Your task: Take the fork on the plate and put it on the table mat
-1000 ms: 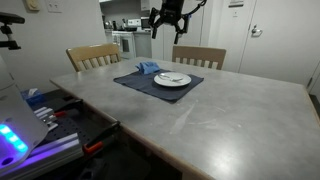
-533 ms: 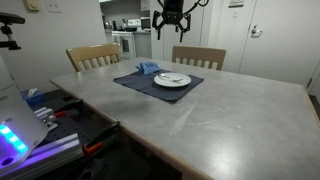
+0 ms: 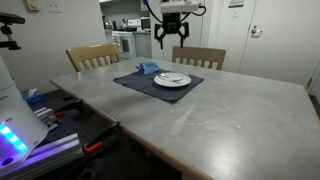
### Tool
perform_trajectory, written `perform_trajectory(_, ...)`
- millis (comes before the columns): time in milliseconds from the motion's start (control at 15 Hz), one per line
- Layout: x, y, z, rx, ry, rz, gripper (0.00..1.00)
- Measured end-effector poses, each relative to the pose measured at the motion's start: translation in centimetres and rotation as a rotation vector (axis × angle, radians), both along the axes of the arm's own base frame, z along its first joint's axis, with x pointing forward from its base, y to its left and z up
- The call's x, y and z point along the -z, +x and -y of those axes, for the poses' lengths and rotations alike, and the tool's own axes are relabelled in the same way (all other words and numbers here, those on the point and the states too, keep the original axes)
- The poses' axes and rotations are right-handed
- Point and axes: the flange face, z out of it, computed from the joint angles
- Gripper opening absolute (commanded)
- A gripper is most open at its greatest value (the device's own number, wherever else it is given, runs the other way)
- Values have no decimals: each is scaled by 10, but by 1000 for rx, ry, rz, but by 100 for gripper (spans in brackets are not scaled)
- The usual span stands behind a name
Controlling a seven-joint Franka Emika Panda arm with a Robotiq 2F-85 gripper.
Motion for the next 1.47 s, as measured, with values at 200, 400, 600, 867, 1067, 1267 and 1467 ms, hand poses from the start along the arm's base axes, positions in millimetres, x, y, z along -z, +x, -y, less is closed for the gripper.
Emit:
perform_trajectory(200,18,0,-11,-95,34,22,100)
perform_trajectory(400,23,0,-12,-110,36,26,100)
perform_trajectory(600,23,0,-12,-110,31,23,100)
perform_trajectory(867,29,2,-27,-189,-1,4,100)
perform_trajectory(1067,48,4,-46,-263,-2,-26,100)
perform_trajectory(1267,75,9,-55,-329,2,-59,100)
perform_trajectory(1467,100,16,-57,-401,3,-71,100)
